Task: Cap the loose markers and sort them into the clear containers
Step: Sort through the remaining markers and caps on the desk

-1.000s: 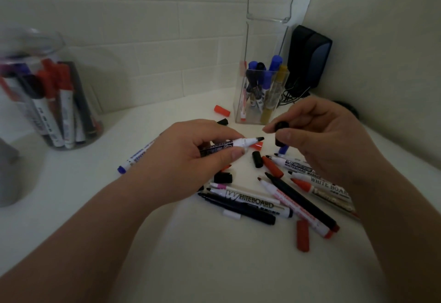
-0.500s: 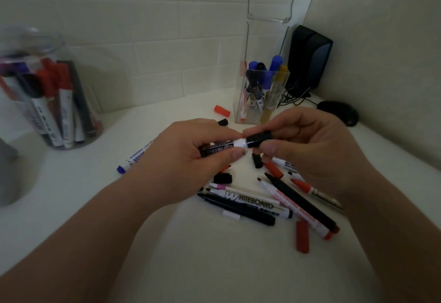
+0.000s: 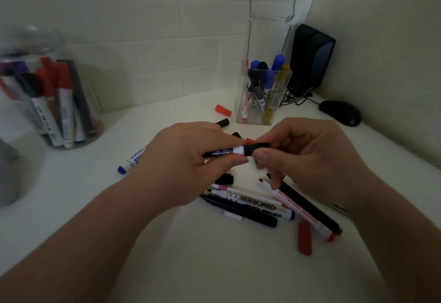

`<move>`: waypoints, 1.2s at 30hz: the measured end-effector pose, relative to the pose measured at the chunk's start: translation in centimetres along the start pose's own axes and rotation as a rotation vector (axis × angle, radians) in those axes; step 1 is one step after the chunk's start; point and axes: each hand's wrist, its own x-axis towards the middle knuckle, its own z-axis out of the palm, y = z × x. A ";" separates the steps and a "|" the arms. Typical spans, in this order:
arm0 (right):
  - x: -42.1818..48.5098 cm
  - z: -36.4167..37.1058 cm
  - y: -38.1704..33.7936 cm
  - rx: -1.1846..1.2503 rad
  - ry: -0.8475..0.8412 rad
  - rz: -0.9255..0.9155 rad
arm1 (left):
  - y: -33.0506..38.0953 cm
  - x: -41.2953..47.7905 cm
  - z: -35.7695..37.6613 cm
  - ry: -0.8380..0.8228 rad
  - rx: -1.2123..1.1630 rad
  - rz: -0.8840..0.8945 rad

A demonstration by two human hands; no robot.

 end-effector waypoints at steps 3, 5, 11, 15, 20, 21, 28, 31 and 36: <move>0.2 0.0 0.0 0.190 -0.020 0.078 | 0.1 0.0 0.2 0.041 0.026 0.048; 0.4 0.2 0.2 0.366 -0.033 0.166 | 0.1 -0.1 0.2 0.043 0.074 0.067; 0.3 0.7 0.4 0.277 -0.055 0.175 | 0.7 -0.1 0.4 -0.124 0.088 -0.019; 0.1 0.4 0.1 0.096 -0.034 0.034 | 1.1 0.1 0.4 -0.209 0.064 -0.069; 0.0 -0.8 -0.1 0.117 0.003 -0.008 | 1.0 0.2 0.4 -0.110 -0.026 -0.110; 0.1 -1.2 0.0 0.086 0.043 -0.002 | 0.9 0.2 0.3 -0.073 -0.076 -0.147; 1.2 -4.2 2.7 -0.631 0.010 0.258 | -0.3 0.2 -1.0 0.056 -0.512 -0.360; 1.2 -5.1 2.5 -0.765 -0.257 0.447 | -0.2 0.6 -1.7 0.007 -0.798 -0.555; 0.9 -4.3 1.9 -0.756 -0.406 0.525 | 0.7 1.0 -3.1 0.061 -1.166 -0.725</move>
